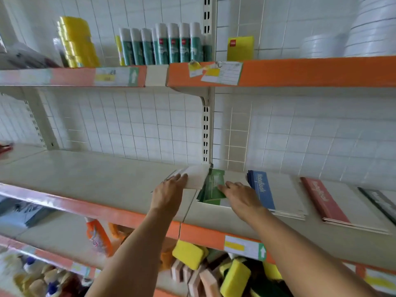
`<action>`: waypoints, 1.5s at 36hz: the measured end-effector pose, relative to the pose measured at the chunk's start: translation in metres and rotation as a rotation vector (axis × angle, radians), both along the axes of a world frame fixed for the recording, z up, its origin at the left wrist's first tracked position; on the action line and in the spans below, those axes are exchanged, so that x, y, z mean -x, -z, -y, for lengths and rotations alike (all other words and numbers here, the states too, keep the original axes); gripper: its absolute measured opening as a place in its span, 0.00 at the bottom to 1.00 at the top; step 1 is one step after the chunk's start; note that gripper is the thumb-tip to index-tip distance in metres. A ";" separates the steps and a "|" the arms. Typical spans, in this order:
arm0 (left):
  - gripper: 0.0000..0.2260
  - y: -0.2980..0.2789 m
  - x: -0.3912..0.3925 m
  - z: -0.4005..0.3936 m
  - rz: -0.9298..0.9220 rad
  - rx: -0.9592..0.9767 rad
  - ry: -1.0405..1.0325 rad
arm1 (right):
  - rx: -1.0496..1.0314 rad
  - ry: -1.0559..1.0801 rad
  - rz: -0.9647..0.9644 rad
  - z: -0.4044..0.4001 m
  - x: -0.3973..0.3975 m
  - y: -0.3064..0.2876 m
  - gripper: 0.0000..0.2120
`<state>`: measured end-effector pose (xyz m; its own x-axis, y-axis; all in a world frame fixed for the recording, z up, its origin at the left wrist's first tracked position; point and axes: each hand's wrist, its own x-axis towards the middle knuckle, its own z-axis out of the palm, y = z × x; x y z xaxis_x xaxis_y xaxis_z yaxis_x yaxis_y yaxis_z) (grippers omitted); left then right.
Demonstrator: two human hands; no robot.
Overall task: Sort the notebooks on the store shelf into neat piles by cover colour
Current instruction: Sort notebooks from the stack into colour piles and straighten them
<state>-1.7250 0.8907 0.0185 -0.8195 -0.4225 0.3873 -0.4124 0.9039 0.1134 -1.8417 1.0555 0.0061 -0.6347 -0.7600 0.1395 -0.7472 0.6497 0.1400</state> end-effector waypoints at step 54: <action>0.19 -0.022 0.078 -0.343 0.039 0.123 0.314 | 0.049 0.425 -0.027 -0.398 0.022 -0.005 0.23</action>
<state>-1.8027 1.2339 0.0402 -0.9176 -0.0988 0.3851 -0.1133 0.9934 -0.0150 -1.8640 1.4537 0.0112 -0.8857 -0.4234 0.1903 -0.4077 0.9056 0.1171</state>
